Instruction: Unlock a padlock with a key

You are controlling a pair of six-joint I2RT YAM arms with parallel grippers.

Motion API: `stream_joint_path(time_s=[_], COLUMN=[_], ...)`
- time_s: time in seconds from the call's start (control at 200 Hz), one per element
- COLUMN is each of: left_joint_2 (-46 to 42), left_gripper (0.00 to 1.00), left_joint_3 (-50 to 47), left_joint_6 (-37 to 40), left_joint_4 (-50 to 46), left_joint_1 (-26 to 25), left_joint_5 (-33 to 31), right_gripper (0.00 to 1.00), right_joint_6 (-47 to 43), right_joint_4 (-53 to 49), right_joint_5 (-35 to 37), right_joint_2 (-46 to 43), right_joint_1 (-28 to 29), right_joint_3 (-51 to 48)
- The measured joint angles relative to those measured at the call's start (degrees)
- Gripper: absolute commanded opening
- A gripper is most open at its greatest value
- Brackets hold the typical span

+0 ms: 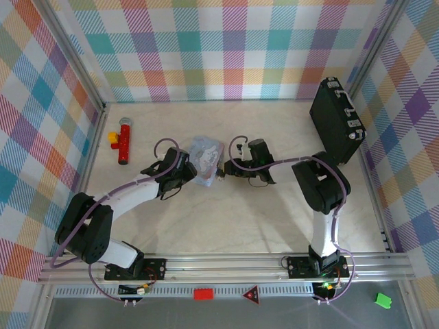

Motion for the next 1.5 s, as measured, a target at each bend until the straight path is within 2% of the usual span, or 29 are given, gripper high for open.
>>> stream_joint_path(time_s=[0.165, 0.365, 0.605, 0.62, 0.64, 0.885, 1.205, 1.375, 1.5], left_joint_2=[0.0, 0.0, -0.2, -0.2, -0.3, -1.1, -2.0, -2.4, -2.3], left_gripper=[0.51, 0.51, 0.51, 0.51, 0.51, 0.51, 0.51, 0.51, 0.51], left_joint_3=[0.0, -0.1, -0.3, -0.3, -0.3, -1.0, -2.2, -2.5, -2.5], left_joint_6=[0.2, 0.2, 0.2, 0.2, 0.2, 0.2, 0.2, 0.2, 0.2], left_joint_4=[0.1, 0.2, 0.3, 0.3, 0.2, 0.0, 0.7, 0.8, 0.8], left_joint_1=[0.0, 0.1, 0.3, 0.3, 0.4, 2.1, 2.6, 2.6, 2.7], left_joint_5=[0.2, 0.3, 0.5, 0.5, 0.4, 0.7, 1.6, 1.7, 1.7], right_gripper=[0.39, 0.39, 0.45, 0.49, 0.5, 0.5, 0.37, 0.29, 0.18], right_joint_6=[-0.9, -1.5, -2.6, -2.6, -2.7, -4.4, -3.3, -2.0, 0.2], right_joint_4=[0.1, -0.3, -6.6, -7.0, -7.3, -11.4, -13.5, -10.9, -7.3], right_joint_5=[0.7, 5.7, 12.9, 13.2, 13.5, 18.6, 17.5, 16.1, 14.9], right_joint_2=[0.2, 0.1, 0.0, 0.0, 0.0, 0.4, 2.4, 3.1, 3.3], right_joint_1=[2.2, 4.3, 7.2, 7.3, 7.4, 9.7, 9.4, 9.4, 9.8], right_joint_3=[0.1, 0.3, 3.6, 3.8, 4.0, 6.4, 9.5, 9.4, 7.8])
